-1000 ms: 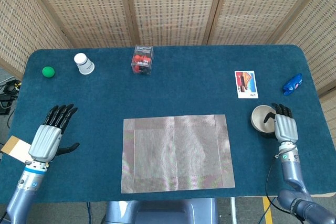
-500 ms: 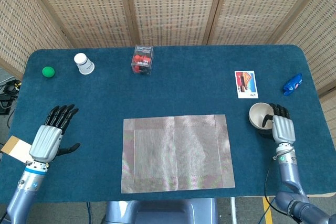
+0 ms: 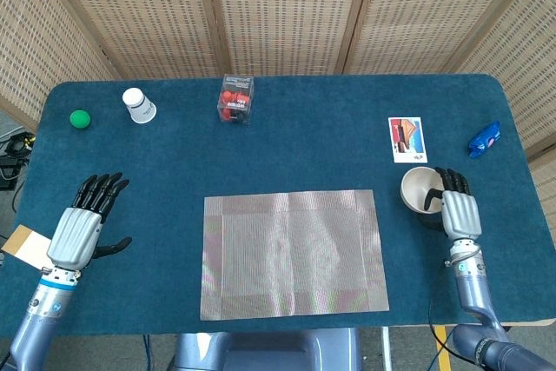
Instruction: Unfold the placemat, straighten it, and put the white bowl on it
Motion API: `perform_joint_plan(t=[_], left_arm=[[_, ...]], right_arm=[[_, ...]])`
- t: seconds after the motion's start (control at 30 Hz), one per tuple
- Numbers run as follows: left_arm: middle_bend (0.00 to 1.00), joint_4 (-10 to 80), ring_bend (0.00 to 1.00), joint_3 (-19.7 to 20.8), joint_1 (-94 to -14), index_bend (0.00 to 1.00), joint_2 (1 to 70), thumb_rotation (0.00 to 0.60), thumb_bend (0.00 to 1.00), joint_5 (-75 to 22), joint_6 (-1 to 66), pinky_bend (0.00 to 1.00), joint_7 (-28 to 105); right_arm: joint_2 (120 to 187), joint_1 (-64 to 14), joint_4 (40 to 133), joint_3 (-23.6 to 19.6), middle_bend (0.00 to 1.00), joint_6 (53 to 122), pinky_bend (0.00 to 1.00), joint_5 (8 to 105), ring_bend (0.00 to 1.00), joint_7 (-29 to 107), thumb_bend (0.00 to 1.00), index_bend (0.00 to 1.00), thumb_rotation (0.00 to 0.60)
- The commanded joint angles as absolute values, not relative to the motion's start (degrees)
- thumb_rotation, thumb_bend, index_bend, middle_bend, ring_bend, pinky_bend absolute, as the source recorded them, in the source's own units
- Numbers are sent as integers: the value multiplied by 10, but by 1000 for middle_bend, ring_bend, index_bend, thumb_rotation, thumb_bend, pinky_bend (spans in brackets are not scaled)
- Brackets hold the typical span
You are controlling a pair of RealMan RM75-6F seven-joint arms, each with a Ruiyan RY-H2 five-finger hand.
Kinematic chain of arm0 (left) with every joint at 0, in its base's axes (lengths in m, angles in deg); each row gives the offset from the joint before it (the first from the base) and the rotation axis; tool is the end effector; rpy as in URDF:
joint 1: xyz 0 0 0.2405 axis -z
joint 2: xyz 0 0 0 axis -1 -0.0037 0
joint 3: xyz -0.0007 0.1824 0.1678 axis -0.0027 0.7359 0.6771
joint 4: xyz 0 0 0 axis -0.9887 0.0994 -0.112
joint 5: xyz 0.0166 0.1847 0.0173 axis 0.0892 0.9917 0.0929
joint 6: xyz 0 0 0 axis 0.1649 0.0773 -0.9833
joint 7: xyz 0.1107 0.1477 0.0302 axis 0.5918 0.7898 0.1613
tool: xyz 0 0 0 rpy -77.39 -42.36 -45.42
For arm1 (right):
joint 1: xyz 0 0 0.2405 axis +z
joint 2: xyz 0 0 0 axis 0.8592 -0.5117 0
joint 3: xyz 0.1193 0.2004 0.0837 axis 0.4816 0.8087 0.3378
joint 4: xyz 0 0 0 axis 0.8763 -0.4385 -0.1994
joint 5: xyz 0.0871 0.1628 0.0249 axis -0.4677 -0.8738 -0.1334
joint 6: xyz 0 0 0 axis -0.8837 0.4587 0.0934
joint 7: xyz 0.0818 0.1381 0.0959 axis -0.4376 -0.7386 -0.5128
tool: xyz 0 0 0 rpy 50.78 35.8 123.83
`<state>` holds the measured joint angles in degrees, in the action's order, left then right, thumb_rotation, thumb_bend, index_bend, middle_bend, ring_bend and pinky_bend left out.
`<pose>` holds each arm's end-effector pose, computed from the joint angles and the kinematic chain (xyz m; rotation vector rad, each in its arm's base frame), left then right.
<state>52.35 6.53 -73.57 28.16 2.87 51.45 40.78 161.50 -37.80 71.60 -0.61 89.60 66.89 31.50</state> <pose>-0.2240 0.2668 0.1073 -1.5665 -0.8588 -1.1471 -0.3183 -0.3403 0.0691 1.3002 -1.0880 0.9507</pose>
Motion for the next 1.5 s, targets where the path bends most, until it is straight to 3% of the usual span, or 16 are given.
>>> perform_joint_plan(t=[0.03,0.33,0.7,1.2,1.5], left_arm=[[0,523,0,65,-736,76,281,600,8,29,514,0,407],[0,519,0,62,-736,82,282,600,9,28,512,0,402],[0,521,0,56,-739,87,273,600,8,24,516,0,383],[0,519,0,49,-747,88,256,600,8,13,523,0,347],[0,501,0,41,-749,88,250,600,8,1,519,0,324]], right_arm=[[1594,-383,775,-10,231,922,28,688,46,336,458,686,600],[1577,-382,914,-34,232,949,28,730,46,405,449,688,600],[1617,-368,993,-59,234,944,29,757,46,490,448,698,600],[1703,-330,991,-34,249,907,28,718,46,539,454,711,600],[1738,-328,980,-47,249,903,28,713,46,538,449,708,600]])
